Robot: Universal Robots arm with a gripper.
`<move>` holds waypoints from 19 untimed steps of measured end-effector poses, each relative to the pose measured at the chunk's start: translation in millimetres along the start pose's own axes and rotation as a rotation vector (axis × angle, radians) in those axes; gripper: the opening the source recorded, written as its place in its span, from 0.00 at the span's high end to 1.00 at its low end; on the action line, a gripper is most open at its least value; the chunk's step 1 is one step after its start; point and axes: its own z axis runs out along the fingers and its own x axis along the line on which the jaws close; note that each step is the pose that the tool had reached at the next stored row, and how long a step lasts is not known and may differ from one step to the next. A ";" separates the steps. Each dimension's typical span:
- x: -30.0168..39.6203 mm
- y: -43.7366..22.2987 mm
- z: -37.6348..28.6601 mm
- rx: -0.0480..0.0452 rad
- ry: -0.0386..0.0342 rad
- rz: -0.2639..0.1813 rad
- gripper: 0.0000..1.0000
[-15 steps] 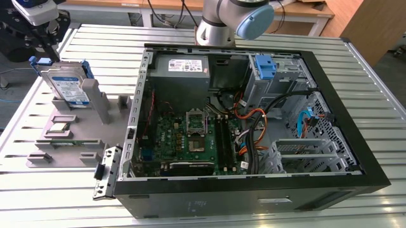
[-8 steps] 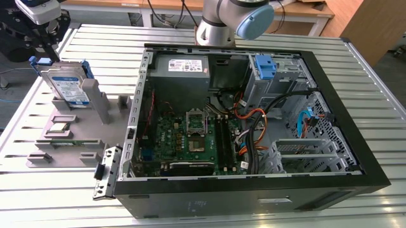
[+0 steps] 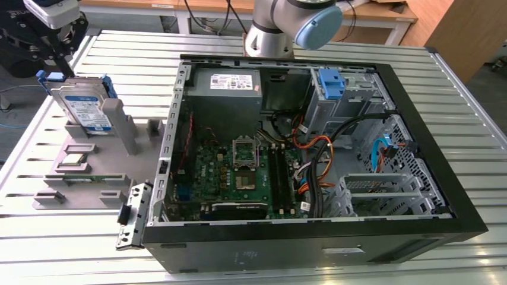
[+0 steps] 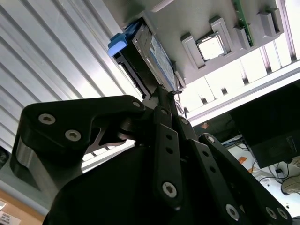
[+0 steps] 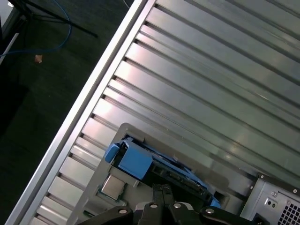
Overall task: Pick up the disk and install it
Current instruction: 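Pick up the disk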
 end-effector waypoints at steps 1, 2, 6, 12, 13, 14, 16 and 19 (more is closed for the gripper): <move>0.0 0.0 0.0 -0.0002 0.0004 -0.007 0.90; 0.0 0.0 0.0 -0.0003 0.0006 -0.011 0.90; 0.0 0.0 0.0 -0.0003 0.0007 -0.012 0.90; 0.0 0.0 0.0 -0.0006 0.0011 -0.021 0.90; 0.0 0.0 0.0 -0.0007 0.0013 -0.026 0.90; 0.0 0.0 0.0 -0.0009 0.0016 -0.030 0.90; 0.0 0.0 0.0 -0.0011 0.0020 -0.038 0.90; 0.0 0.0 0.0 -0.0014 0.0025 -0.047 0.90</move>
